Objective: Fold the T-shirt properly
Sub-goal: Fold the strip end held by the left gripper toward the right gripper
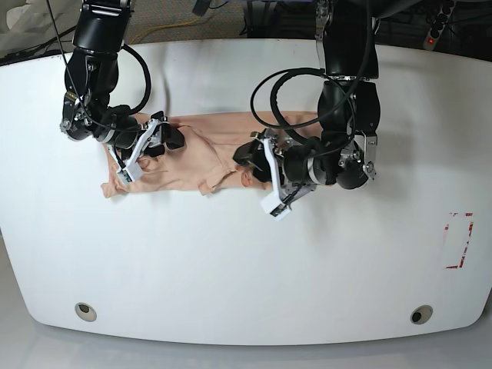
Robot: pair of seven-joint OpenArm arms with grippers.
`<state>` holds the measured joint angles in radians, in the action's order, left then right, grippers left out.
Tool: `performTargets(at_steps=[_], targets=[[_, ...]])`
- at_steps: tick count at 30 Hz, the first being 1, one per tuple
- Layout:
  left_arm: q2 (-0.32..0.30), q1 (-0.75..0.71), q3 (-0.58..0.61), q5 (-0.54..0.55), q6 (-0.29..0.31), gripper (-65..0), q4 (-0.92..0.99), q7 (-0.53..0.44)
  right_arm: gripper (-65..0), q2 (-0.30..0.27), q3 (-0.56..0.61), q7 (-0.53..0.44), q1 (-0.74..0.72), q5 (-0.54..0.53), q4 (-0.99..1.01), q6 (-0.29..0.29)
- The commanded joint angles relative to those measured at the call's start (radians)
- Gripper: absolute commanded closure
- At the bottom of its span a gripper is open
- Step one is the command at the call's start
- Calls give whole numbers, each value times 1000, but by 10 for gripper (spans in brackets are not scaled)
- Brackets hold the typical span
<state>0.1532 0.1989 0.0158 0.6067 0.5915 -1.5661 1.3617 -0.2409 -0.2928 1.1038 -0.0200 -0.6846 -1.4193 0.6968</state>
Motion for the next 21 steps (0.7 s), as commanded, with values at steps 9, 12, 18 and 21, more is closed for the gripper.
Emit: performTargets(at_steps=[9, 12, 18, 21], targets=[[-33, 41, 28, 8, -2, -338, -132, -20, -350, -11, -1, -1, -19, -8, -13, 1], [-59, 41, 26, 2, -2, -338, -132, -20, -350, -11, -1, -1, -19, -10, -15, 1], [-171, 15, 3, 0, 2, -332, -135, -20, -350, -11, -3, 9, -13, -47, -130, 1], [-226, -16, -80, 0, 3, -332, -164, -21, -354, -11, -1, 32, -11, -143, -179, 1]])
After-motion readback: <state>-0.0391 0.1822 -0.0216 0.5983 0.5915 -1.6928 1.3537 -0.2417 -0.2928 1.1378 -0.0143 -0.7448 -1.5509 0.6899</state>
